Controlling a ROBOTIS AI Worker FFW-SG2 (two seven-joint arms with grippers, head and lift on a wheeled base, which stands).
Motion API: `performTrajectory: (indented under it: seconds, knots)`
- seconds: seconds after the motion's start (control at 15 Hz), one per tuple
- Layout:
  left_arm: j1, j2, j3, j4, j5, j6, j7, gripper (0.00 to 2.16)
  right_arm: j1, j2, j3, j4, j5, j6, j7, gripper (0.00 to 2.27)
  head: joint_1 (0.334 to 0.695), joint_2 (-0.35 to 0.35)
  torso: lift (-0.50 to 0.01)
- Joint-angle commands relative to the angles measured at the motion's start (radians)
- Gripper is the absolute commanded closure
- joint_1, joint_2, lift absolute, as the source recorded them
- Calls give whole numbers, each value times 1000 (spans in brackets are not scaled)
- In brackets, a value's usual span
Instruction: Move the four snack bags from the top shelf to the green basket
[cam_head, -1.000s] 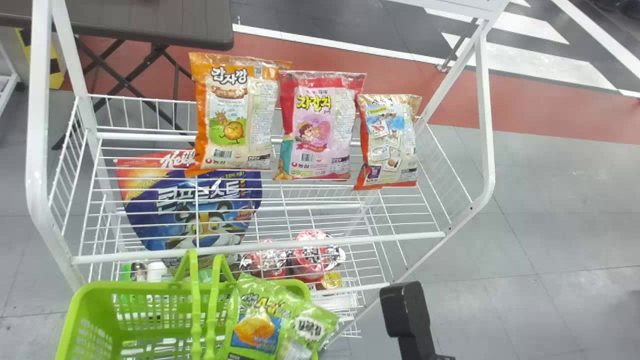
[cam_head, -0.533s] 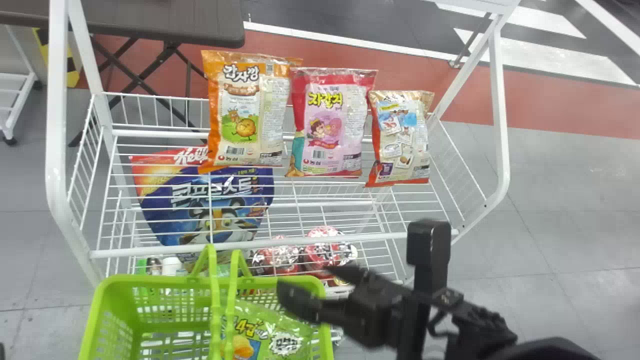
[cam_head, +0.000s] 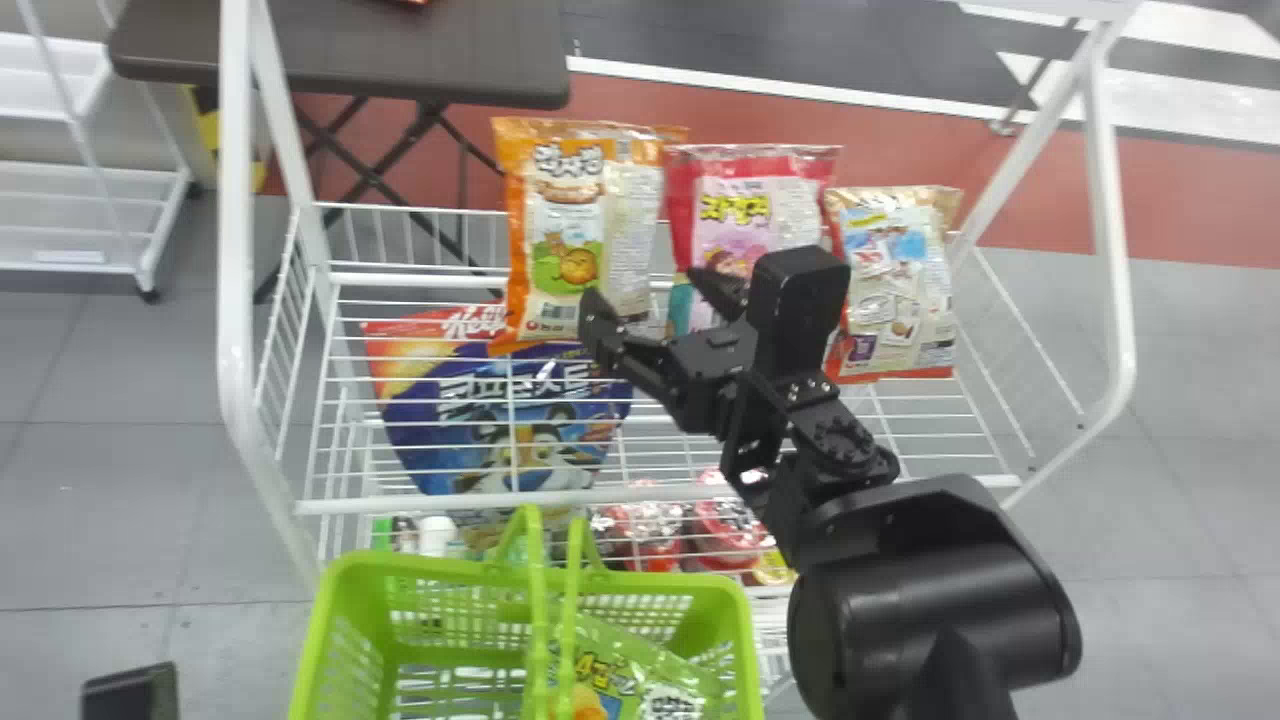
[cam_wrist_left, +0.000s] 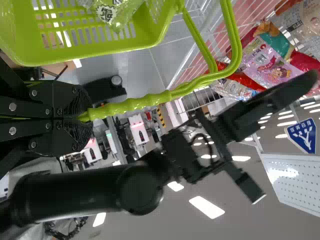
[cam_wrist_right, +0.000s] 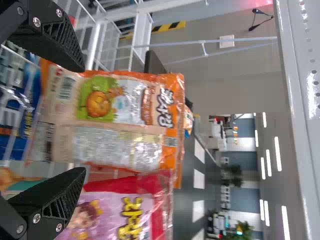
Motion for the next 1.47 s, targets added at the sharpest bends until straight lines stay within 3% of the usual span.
performTrajectory:
  seconds: [0.0, 0.13, 0.33, 0.47, 0.53, 0.6, 0.67, 0.93, 1.27, 1.4]
  knots:
    - [-10, 20, 1, 15, 16, 0, -1, 1133, -80, 3, 49, 116, 44, -70, -50, 130, 695, -163, 0]
    - [-19, 39, 1, 27, 32, -3, -3, 1133, -144, 3, 72, 199, 52, -73, -98, 191, 695, -146, 0]
    - [-27, 51, 12, 45, 51, -3, -12, 1133, -239, 3, 75, 283, 1, 16, -53, 313, 695, -110, 0]
    - [-27, 52, 16, 48, 55, -3, -18, 1133, -264, 3, 102, 289, 7, 74, -33, 782, 695, -92, 0]
    - [-27, 52, 19, 47, 57, -3, -20, 1133, -272, 3, 107, 289, 15, 123, -1, 1413, 695, -82, 0]
    - [-27, 52, 19, 47, 59, -3, -21, 1133, -272, 3, 113, 288, 13, 151, 2, 1787, 695, -72, 0]
    - [-27, 52, 19, 47, 59, -3, -21, 1133, -266, 3, 119, 277, 16, 151, 8, 1997, 695, -55, 0]
    - [-16, 51, 24, 38, 60, -3, -23, 1133, -215, 3, 118, 216, 9, 141, 33, 2125, 695, -41, 0]
    - [-5, 42, 26, 15, 55, -3, -15, 1133, -72, 3, 107, -34, -33, 218, 62, 2125, 695, -25, 0]
    - [1, 39, 27, 6, 52, -3, -15, 1133, 11, -35, 81, -182, -48, 298, 62, 2125, 695, -25, 0]
